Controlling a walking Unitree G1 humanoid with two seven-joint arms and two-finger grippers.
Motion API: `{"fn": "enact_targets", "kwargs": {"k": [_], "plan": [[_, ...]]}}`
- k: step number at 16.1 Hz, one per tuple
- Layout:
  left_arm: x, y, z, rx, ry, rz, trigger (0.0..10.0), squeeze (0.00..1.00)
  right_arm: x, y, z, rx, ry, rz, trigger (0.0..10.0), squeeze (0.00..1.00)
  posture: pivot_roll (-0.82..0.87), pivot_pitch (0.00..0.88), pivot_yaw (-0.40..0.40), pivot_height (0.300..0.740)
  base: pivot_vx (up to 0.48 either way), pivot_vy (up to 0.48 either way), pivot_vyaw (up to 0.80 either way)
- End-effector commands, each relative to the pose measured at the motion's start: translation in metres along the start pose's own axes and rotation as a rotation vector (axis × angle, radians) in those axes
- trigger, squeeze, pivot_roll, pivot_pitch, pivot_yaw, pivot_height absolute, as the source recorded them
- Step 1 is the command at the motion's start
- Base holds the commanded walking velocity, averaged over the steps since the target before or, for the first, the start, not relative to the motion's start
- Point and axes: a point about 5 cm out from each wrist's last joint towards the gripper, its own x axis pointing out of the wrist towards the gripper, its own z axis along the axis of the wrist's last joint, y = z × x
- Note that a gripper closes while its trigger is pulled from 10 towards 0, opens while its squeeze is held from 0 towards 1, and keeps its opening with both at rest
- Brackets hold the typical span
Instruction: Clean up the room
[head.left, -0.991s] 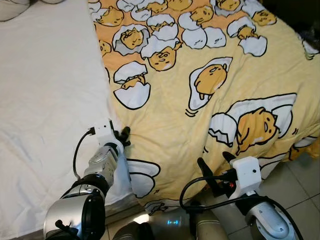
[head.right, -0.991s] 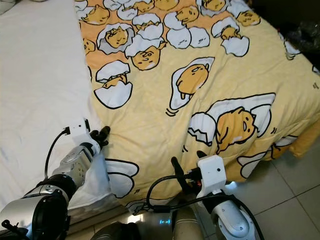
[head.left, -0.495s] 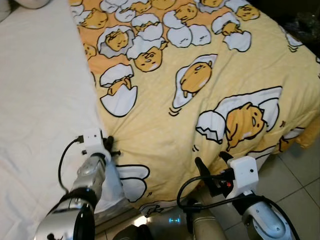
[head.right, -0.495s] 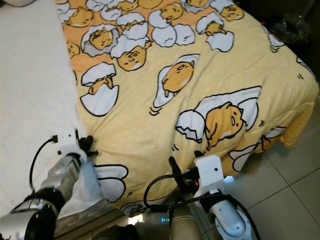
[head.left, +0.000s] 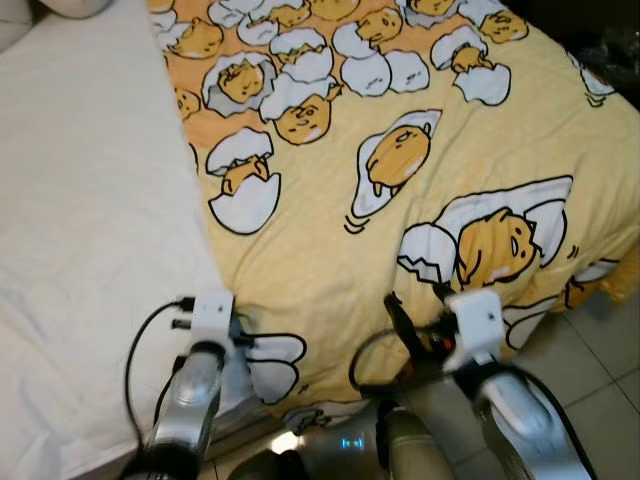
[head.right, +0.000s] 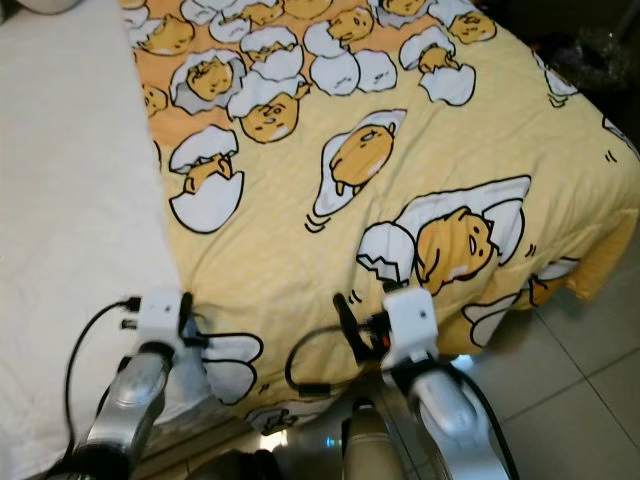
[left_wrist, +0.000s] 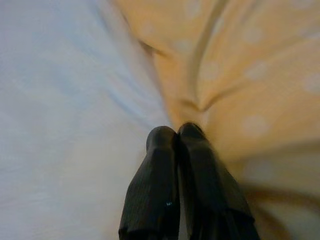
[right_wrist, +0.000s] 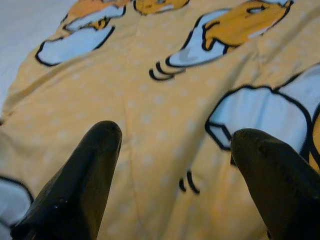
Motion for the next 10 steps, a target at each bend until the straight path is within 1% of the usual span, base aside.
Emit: {"fn": "enact_targets", "kwargs": {"k": [1,2,3,4,5,6,7,8,9,10], "plan": [[-0.005,0.004,0.000,0.025,0.007,0.040,10.0,0.00,0.004,-0.002,-0.004,0.020,0.004,-0.010,10.0,0.00,-0.23,0.078,0.154,0.740,0.000,0.000,0.00],[-0.014,0.007,-0.005,0.037,0.032,0.065,10.0,0.00,0.011,-0.004,-0.004,0.028,-0.005,-0.016,10.0,0.00,-0.22,0.049,0.153,0.740,0.000,0.000,0.00],[-0.023,0.012,-0.008,0.040,0.034,0.095,10.0,0.00,0.018,-0.008,-0.004,0.039,-0.011,-0.025,10.0,0.00,-0.21,0.018,0.151,0.740,0.000,0.000,0.00],[-0.029,0.020,0.001,0.030,-0.031,0.132,10.0,0.00,0.027,-0.012,0.001,0.044,-0.032,-0.043,10.0,0.00,-0.20,0.000,0.149,0.740,0.000,0.000,0.00],[-0.031,0.025,0.016,0.015,-0.104,0.150,10.0,0.00,0.033,-0.016,0.006,0.035,-0.057,-0.062,10.0,0.00,-0.19,0.000,0.146,0.740,0.000,0.000,0.00],[-0.031,0.026,0.025,0.017,-0.143,0.158,10.0,0.00,0.037,-0.018,0.009,0.033,-0.071,-0.069,10.0,0.00,-0.18,0.000,0.143,0.740,0.000,0.000,0.00],[-0.030,0.027,0.041,0.017,-0.202,0.165,10.0,0.00,0.043,-0.024,0.015,0.028,-0.097,-0.085,10.0,0.00,-0.16,0.000,0.137,0.740,0.000,0.000,0.00],[-0.031,0.027,0.052,0.018,-0.244,0.164,10.0,0.00,0.046,-0.026,0.018,0.022,-0.113,-0.092,10.0,0.00,-0.16,0.000,0.135,0.740,0.000,0.000,0.00],[-0.032,0.027,0.060,0.020,-0.274,0.158,10.0,0.00,0.049,-0.028,0.020,0.015,-0.123,-0.096,10.0,0.00,-0.16,0.000,0.133,0.740,0.000,0.000,0.00],[-0.034,0.024,0.071,0.017,-0.318,0.139,10.0,0.00,0.055,-0.033,0.020,0.003,-0.126,-0.098,10.0,0.00,-0.14,0.000,0.112,0.740,0.000,0.000,0.00]]}}
